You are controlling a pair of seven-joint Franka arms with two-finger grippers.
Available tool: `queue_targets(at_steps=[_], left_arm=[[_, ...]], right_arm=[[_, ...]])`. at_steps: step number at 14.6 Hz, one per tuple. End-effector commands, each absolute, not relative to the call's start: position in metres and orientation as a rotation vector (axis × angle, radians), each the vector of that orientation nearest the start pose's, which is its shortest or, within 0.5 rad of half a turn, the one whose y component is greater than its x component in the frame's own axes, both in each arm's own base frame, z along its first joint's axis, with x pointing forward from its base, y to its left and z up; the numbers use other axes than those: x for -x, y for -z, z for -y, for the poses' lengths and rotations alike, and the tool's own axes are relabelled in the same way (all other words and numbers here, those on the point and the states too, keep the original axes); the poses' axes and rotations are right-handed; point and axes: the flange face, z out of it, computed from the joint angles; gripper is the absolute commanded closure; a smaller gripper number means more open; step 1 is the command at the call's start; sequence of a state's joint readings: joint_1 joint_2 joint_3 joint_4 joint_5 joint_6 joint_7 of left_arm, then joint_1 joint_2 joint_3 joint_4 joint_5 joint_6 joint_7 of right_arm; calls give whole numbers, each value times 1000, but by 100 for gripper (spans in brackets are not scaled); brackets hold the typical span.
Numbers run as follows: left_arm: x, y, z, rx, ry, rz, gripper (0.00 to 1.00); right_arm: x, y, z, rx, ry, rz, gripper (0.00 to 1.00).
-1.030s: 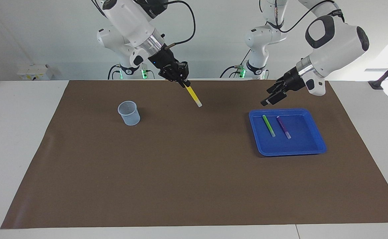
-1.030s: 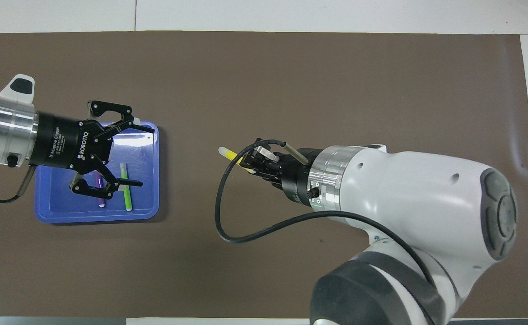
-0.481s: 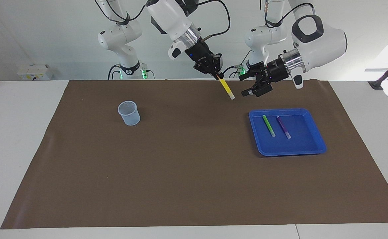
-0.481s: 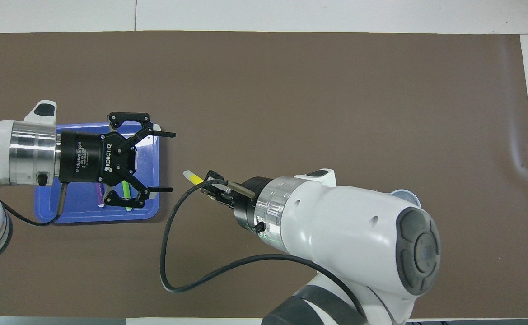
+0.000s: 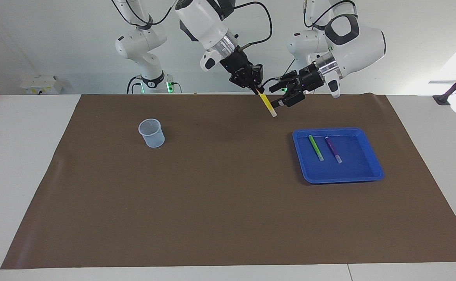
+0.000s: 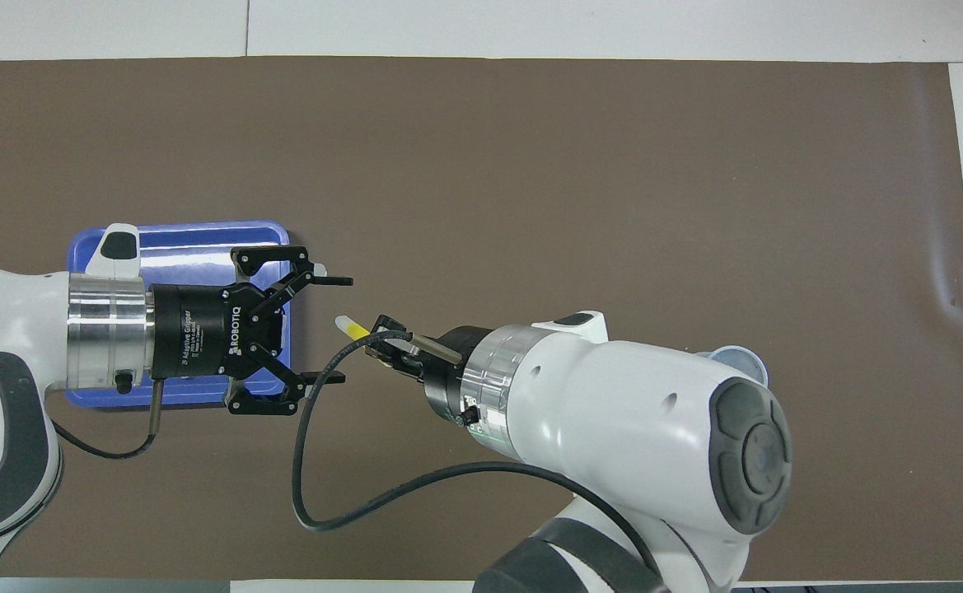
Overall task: Right arm passes pens to left for tray arrangement
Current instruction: 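Grasp the yellow pen with the left gripper from the right gripper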
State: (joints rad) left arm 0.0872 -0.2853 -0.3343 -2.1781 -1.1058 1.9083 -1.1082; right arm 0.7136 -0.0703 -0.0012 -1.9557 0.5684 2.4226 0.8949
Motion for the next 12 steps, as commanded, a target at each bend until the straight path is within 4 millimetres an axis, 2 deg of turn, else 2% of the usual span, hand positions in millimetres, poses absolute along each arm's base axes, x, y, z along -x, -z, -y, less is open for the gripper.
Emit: queue_targets(at_steps=[1, 3, 8, 10, 12], left_arm=[[-434, -518, 188, -1809, 622, -1406, 0], [-419, -508, 212, -1816, 587, -1421, 0], [-414, -505, 212, -1769, 583, -1462, 0], [-414, -504, 211, -1768, 586, -1465, 6], [-414, -504, 212, -1765, 585, -1467, 17]], right_arm=[[-435, -563, -376, 2345, 19, -624, 100], [-435, -562, -376, 2346, 19, -625, 100], [-435, -563, -375, 2347, 20, -622, 100], [-435, -563, -375, 2347, 20, -622, 100], [-435, -563, -375, 2347, 20, -622, 100]])
